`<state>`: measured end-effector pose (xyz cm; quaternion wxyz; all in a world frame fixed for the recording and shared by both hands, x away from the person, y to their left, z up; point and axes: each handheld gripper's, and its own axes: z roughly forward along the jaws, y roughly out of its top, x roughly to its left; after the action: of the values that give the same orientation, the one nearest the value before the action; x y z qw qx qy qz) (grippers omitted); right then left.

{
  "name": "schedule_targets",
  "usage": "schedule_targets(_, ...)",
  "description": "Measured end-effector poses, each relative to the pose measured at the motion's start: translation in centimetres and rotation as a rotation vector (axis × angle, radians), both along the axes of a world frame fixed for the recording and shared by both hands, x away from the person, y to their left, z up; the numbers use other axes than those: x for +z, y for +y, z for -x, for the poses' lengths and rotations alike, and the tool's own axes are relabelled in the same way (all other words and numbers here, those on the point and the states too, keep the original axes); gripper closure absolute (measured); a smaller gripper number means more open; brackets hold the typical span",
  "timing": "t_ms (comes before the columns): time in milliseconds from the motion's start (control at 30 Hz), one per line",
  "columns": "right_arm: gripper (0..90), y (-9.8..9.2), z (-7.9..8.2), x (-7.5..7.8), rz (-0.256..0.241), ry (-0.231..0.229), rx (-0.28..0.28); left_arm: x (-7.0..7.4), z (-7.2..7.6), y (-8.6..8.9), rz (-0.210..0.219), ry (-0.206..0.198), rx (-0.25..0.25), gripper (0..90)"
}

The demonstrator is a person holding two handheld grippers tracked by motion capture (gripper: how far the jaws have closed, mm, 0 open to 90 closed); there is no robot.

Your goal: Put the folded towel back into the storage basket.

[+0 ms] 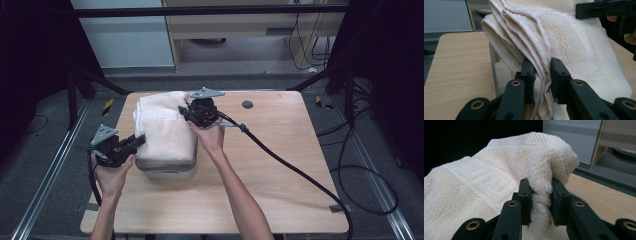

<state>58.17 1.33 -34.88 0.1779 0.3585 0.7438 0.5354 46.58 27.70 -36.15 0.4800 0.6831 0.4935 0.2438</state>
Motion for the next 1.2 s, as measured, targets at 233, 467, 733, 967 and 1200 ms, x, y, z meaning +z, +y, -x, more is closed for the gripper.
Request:
schedule_targets(233, 72.8, 0.4, -0.4, -0.9, 0.014, 0.018, -0.009, -0.9, -0.6, 0.1, -0.012, 0.028, 0.009, 74.3)
schedule_targets(467, 72.8, 0.8, -0.8, -1.9, 0.027, 0.035, -0.013, -1.6, -1.0, 0.1, -0.024, 0.047, 0.016, 74.3)
schedule_targets(733, 72.6, 1.0, -1.2, -2.9, 0.06, 0.05, -0.022, -2.5, -1.4, -0.1, -0.041, 0.07, 0.016, 74.3)
schedule_targets(967, 72.1, 1.2, -1.4, -3.6, 0.076, 0.064, -0.03, -3.1, -1.7, -0.3, -0.056, 0.087, 0.016, 74.3)
schedule_targets(1200, 72.1, 1.3, -1.6, -4.6, 0.098, 0.081, -0.035, -3.8, -2.1, -0.4, -0.07, 0.107, 0.014, 74.3)
